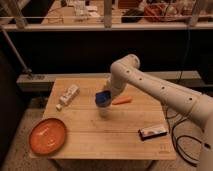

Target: Place the white sponge in the ceramic cup

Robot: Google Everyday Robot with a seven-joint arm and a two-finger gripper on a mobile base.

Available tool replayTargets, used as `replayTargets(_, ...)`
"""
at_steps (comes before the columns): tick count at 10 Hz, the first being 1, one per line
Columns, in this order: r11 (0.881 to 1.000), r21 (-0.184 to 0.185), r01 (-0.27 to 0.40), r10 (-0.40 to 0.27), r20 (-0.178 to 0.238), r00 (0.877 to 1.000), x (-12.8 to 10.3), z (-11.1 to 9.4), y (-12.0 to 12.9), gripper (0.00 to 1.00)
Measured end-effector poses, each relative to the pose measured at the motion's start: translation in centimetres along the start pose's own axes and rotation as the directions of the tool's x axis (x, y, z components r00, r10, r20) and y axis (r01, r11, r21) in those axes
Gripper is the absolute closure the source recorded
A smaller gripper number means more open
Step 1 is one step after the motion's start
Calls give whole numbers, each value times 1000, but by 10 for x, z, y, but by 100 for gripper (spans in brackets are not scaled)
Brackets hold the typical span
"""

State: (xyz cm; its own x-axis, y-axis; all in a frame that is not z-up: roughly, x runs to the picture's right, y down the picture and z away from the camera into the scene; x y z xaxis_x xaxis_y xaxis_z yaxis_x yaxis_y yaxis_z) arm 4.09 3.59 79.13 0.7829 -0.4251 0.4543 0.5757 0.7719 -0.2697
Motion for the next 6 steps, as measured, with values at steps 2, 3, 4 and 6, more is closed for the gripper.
replayTargets(2, 1000, 3, 2, -2, -1, 1000, 1, 1, -1, 99)
replayTargets(3, 1000, 3, 3, -3, 0, 1000, 0, 1, -2, 99)
replayTargets(4, 1000, 4, 5, -5, 0, 1000, 0, 2, -3, 98)
replayTargets(6, 1000, 6, 9, -9, 0, 1000, -1, 3, -4, 89)
